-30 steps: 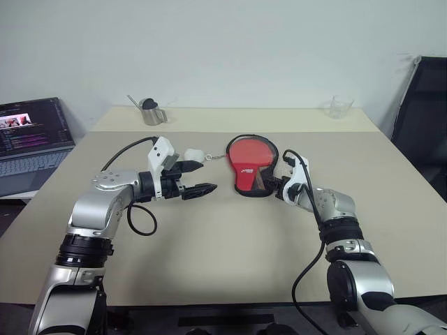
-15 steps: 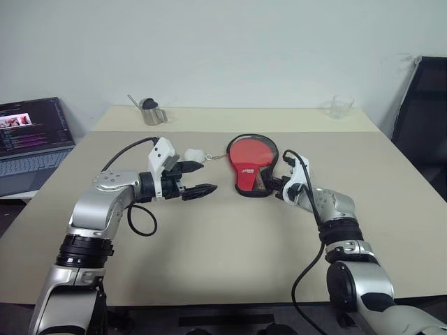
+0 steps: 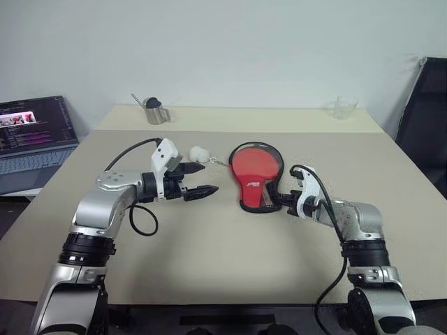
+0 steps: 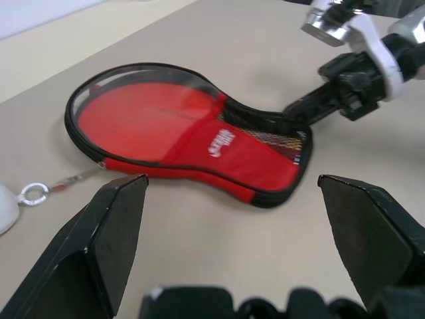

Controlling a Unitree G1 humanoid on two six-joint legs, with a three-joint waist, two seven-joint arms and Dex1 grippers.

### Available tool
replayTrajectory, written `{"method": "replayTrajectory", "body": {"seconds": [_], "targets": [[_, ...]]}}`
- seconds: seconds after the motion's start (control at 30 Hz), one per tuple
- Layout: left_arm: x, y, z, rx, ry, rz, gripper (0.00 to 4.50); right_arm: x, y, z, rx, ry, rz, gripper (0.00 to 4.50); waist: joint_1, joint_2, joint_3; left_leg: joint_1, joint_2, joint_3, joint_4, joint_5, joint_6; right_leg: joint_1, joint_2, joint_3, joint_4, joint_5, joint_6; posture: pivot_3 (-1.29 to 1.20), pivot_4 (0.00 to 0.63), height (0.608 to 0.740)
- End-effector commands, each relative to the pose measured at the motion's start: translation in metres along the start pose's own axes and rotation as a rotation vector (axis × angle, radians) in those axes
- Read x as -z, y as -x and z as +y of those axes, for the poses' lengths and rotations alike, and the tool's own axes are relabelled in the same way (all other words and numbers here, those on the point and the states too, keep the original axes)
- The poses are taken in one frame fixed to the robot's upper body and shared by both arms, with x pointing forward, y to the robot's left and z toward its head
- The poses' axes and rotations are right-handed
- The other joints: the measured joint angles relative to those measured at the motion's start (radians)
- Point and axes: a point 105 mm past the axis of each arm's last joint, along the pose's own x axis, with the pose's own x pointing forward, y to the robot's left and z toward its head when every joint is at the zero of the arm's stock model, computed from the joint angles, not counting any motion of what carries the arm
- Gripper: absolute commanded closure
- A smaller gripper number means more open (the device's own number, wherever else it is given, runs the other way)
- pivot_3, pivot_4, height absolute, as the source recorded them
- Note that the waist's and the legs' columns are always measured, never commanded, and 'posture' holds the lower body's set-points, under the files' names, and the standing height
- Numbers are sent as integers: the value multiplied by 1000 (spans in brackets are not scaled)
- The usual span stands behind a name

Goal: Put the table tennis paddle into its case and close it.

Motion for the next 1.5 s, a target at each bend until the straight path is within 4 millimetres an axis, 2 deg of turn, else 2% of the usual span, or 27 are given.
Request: {"method": "replayTrajectory", "body": {"seconds": [0.03, 0.23, 0.57, 0.83, 1.27, 1.37, 1.5], "targets": [[-13, 0, 2, 7, -55, -22, 0, 17, 12, 15, -59, 27, 74, 4481, 0, 0, 0, 0, 0, 0, 0, 0, 0, 0, 0, 0, 0, 0, 0, 0, 150, 740], [-14, -4, 2, 33, -57, -18, 0, 38, 31, 24, -69, 37, 124, 4481, 1, 0, 0, 0, 0, 0, 0, 0, 0, 0, 0, 0, -1, 0, 0, 0, 150, 740], [-14, -16, -1, 111, -58, 1, 0, 85, 63, 46, -106, 12, 176, 4481, 1, -1, 0, -1, -1, -1, 0, 0, 0, 0, 1, -1, -1, 0, 0, 0, 150, 740], [-15, -26, -5, 167, -61, 8, 0, 105, 79, 57, -148, 13, 193, 4481, 1, -1, -1, -1, -1, -2, 0, 0, 0, 0, 1, -2, -2, 0, 0, 0, 150, 740], [-16, -36, -7, 227, -68, 22, 0, 126, 100, 77, -232, 20, 225, 4481, -1, -1, -1, -1, -1, -3, 0, 0, 0, 1, 2, -2, -1, 0, 0, 0, 150, 740], [-16, -38, -8, 232, -71, 20, 0, 128, 99, 76, -224, 18, 232, 4481, -1, -1, -1, -1, -1, -3, 0, 0, 0, 1, 2, -2, -1, 0, 0, 0, 150, 740], [-17, -39, -7, 231, -75, 14, 0, 119, 96, 74, -213, 27, 212, 4481, -2, -1, -1, -1, -1, -3, 0, 0, 0, 1, 2, -2, -1, 0, 0, 0, 150, 740]]}}
